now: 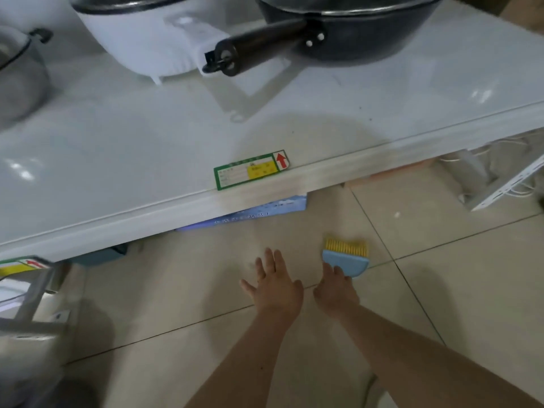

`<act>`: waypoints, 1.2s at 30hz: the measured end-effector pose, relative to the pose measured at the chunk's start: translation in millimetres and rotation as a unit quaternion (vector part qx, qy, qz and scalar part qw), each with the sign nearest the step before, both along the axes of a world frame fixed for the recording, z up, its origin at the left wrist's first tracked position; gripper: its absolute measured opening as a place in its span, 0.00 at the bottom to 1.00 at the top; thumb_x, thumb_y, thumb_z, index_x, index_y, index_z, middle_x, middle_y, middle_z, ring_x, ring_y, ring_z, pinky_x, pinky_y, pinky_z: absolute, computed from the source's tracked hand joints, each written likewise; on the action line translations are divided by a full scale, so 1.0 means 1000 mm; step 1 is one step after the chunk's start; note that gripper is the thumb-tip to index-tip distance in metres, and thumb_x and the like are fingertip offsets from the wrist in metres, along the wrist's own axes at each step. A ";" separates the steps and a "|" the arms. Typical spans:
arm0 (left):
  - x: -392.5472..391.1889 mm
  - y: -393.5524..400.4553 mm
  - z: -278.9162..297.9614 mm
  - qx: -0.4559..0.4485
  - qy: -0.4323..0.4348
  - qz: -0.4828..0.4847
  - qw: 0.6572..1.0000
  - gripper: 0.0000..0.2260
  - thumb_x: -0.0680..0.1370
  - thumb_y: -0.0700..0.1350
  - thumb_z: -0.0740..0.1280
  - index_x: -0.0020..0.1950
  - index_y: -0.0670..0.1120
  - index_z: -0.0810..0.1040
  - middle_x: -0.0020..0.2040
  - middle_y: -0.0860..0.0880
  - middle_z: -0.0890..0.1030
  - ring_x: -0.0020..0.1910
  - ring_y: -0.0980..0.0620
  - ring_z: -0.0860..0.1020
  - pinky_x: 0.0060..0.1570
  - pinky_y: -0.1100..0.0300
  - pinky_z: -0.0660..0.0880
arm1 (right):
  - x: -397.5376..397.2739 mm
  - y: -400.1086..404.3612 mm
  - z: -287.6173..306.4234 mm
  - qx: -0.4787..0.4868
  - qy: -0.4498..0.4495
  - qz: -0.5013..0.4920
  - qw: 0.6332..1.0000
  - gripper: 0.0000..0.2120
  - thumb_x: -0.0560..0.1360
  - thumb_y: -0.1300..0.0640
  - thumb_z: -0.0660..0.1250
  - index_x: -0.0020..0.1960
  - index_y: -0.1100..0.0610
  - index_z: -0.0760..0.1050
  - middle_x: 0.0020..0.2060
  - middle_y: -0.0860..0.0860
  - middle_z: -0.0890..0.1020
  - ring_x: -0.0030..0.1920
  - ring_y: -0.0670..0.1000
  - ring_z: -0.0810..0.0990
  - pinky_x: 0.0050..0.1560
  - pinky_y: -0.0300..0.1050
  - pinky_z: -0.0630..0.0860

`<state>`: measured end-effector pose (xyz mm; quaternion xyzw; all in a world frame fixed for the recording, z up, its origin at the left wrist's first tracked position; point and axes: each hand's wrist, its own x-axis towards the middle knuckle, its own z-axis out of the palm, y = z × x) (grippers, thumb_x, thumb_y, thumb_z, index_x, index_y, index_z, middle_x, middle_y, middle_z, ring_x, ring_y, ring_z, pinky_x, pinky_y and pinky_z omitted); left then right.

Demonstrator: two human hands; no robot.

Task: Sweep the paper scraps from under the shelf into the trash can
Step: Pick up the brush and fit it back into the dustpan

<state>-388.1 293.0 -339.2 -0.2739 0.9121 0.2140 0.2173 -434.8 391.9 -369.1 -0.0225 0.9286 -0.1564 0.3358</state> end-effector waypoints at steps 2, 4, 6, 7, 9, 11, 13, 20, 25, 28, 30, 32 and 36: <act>-0.001 -0.003 -0.013 0.002 -0.009 0.000 1.000 0.33 0.80 0.53 0.56 0.77 0.48 0.40 0.78 0.52 0.37 0.78 0.48 0.40 0.71 0.34 0.43 | -0.004 0.005 -0.016 0.006 -0.021 -0.027 0.999 0.23 0.79 0.58 0.53 0.73 0.56 0.56 0.71 0.57 0.63 0.69 0.61 0.65 0.66 0.54 0.67; -0.001 -0.006 -0.023 0.007 -0.012 0.003 1.000 0.33 0.80 0.53 0.56 0.77 0.48 0.41 0.78 0.52 0.38 0.78 0.48 0.41 0.71 0.34 0.44 | -0.008 0.008 -0.027 0.008 -0.027 -0.050 0.998 0.22 0.79 0.59 0.53 0.72 0.56 0.58 0.70 0.58 0.63 0.68 0.61 0.66 0.66 0.54 0.67; 0.001 -0.009 -0.032 0.010 -0.013 0.001 1.000 0.32 0.80 0.53 0.56 0.77 0.48 0.41 0.78 0.52 0.38 0.78 0.48 0.42 0.72 0.34 0.44 | -0.011 0.008 -0.037 0.011 -0.029 -0.067 0.997 0.21 0.79 0.61 0.52 0.72 0.57 0.59 0.69 0.58 0.64 0.67 0.61 0.66 0.66 0.53 0.67; 0.001 -0.011 -0.036 0.011 -0.014 -0.001 1.000 0.32 0.80 0.53 0.56 0.77 0.48 0.41 0.78 0.52 0.38 0.78 0.48 0.42 0.72 0.34 0.45 | -0.012 0.008 -0.042 0.011 -0.036 -0.074 0.997 0.22 0.79 0.61 0.52 0.72 0.57 0.58 0.69 0.57 0.64 0.68 0.61 0.66 0.67 0.53 0.66; 0.002 -0.015 -0.043 0.011 -0.015 -0.001 1.000 0.32 0.80 0.53 0.55 0.77 0.48 0.41 0.78 0.52 0.38 0.78 0.48 0.42 0.72 0.34 0.45 | -0.011 0.009 -0.055 0.011 -0.057 -0.095 0.994 0.25 0.78 0.61 0.51 0.75 0.57 0.52 0.72 0.56 0.61 0.70 0.61 0.64 0.69 0.53 0.64; 0.003 -0.019 -0.047 0.011 -0.018 -0.001 1.000 0.32 0.80 0.53 0.55 0.77 0.48 0.41 0.78 0.52 0.38 0.78 0.48 0.42 0.72 0.34 0.45 | -0.007 0.009 -0.061 0.021 -0.056 -0.115 0.992 0.26 0.79 0.60 0.50 0.75 0.55 0.50 0.71 0.56 0.64 0.69 0.60 0.67 0.68 0.54 0.65; 0.005 -0.023 -0.050 0.009 -0.023 -0.002 1.000 0.32 0.80 0.53 0.55 0.77 0.48 0.40 0.78 0.52 0.38 0.78 0.48 0.43 0.72 0.35 0.46 | 0.003 0.008 -0.061 0.035 -0.027 -0.102 0.994 0.22 0.80 0.60 0.49 0.74 0.56 0.54 0.68 0.57 0.66 0.67 0.60 0.69 0.65 0.54 0.68; 0.011 -0.029 -0.055 0.020 -0.031 0.010 0.999 0.31 0.80 0.53 0.55 0.78 0.49 0.42 0.78 0.52 0.38 0.78 0.49 0.43 0.72 0.35 0.46 | 0.038 0.005 -0.060 0.052 -0.013 -0.041 0.998 0.15 0.80 0.62 0.53 0.65 0.62 0.66 0.64 0.56 0.69 0.65 0.58 0.70 0.59 0.50 0.73; 0.017 -0.034 -0.055 0.030 -0.033 0.014 0.999 0.31 0.80 0.51 0.56 0.78 0.49 0.42 0.78 0.52 0.38 0.78 0.48 0.42 0.72 0.35 0.44 | 0.054 0.004 -0.068 0.040 0.004 -0.086 0.995 0.15 0.79 0.63 0.54 0.66 0.60 0.65 0.63 0.56 0.70 0.64 0.56 0.70 0.60 0.49 0.71; 0.023 -0.040 -0.054 0.025 -0.030 0.020 0.999 0.31 0.80 0.51 0.56 0.78 0.49 0.42 0.78 0.52 0.38 0.78 0.48 0.42 0.72 0.36 0.45 | 0.057 -0.001 -0.067 0.043 0.014 -0.093 0.995 0.19 0.78 0.62 0.55 0.69 0.61 0.60 0.63 0.58 0.70 0.63 0.58 0.71 0.61 0.50 0.71; 0.026 -0.045 -0.052 0.025 -0.029 0.023 0.999 0.31 0.80 0.52 0.57 0.78 0.49 0.42 0.78 0.52 0.38 0.78 0.48 0.42 0.73 0.36 0.45 | 0.057 -0.004 -0.069 0.073 0.022 -0.071 0.995 0.24 0.78 0.59 0.58 0.72 0.60 0.56 0.63 0.58 0.71 0.63 0.58 0.72 0.62 0.50 0.71; 0.029 -0.049 -0.049 0.029 -0.030 0.027 0.999 0.32 0.80 0.52 0.57 0.78 0.49 0.42 0.78 0.52 0.38 0.78 0.48 0.42 0.73 0.36 0.45 | 0.057 -0.007 -0.066 0.079 0.020 -0.068 0.994 0.26 0.78 0.58 0.57 0.73 0.59 0.53 0.65 0.57 0.71 0.65 0.58 0.70 0.63 0.51 0.70; 0.035 -0.059 -0.041 0.027 -0.021 0.041 0.999 0.32 0.80 0.50 0.57 0.78 0.49 0.43 0.78 0.52 0.39 0.78 0.48 0.43 0.73 0.36 0.46 | 0.056 -0.024 -0.052 0.056 0.038 0.001 0.998 0.22 0.80 0.62 0.50 0.73 0.64 0.53 0.69 0.58 0.65 0.67 0.58 0.66 0.68 0.48 0.64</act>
